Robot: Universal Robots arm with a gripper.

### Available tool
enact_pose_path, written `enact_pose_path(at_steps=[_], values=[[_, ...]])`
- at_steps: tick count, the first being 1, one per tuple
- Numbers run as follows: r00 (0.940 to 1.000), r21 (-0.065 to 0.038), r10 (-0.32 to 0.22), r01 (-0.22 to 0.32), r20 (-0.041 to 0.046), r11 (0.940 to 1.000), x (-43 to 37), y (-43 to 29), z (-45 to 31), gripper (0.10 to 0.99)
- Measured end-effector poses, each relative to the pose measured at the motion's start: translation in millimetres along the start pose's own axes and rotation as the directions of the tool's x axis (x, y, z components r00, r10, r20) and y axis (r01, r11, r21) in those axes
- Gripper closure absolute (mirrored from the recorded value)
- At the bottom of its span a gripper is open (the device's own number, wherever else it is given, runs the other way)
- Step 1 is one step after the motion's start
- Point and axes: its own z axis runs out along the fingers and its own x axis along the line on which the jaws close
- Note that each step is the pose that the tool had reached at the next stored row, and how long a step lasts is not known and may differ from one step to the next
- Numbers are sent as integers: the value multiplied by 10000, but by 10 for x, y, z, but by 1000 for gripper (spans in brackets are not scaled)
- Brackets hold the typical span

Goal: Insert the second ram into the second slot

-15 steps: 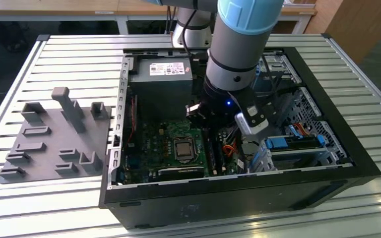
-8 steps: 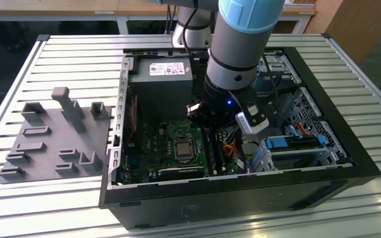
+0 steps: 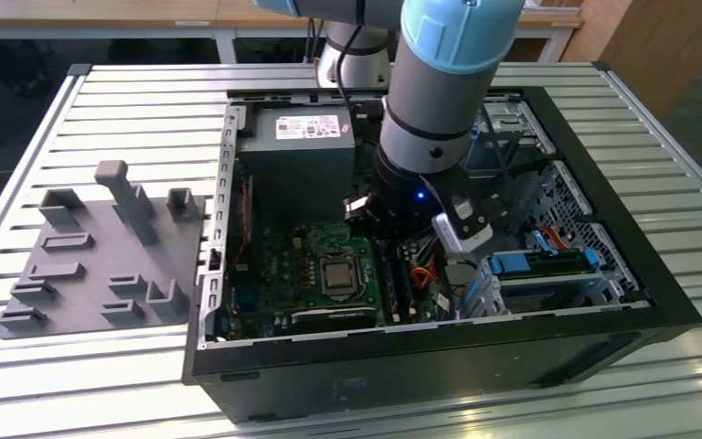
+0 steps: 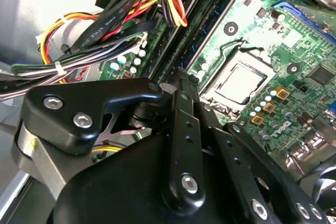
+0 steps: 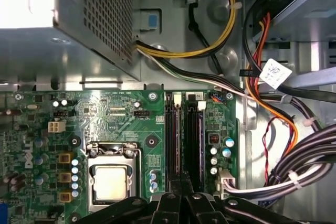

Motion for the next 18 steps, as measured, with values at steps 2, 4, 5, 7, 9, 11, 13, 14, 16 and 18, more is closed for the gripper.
enact_pose_path(at_steps=[2,4,5,7,9,11,13,14,16,18], values=[[10000,3,0,0,-1,10000,-1,-1,29,980],[10000,15,0,0,-4,10000,-1,-3,47,980],[10000,15,0,0,-5,10000,-1,-4,57,980],[10000,9,1,-1,-2,10000,-2,-4,83,980],[10000,19,1,-1,-6,10000,-3,-3,99,980],[10000,19,1,-1,-5,10000,-3,-3,100,980],[10000,14,-3,3,-4,10000,-3,-3,91,980],[10000,-2,-6,6,1,10000,-3,-2,82,980],[10000,-39,-9,9,9,10000,-2,4,41,980],[10000,-7,-9,9,-1,10000,2,1,-33,980]])
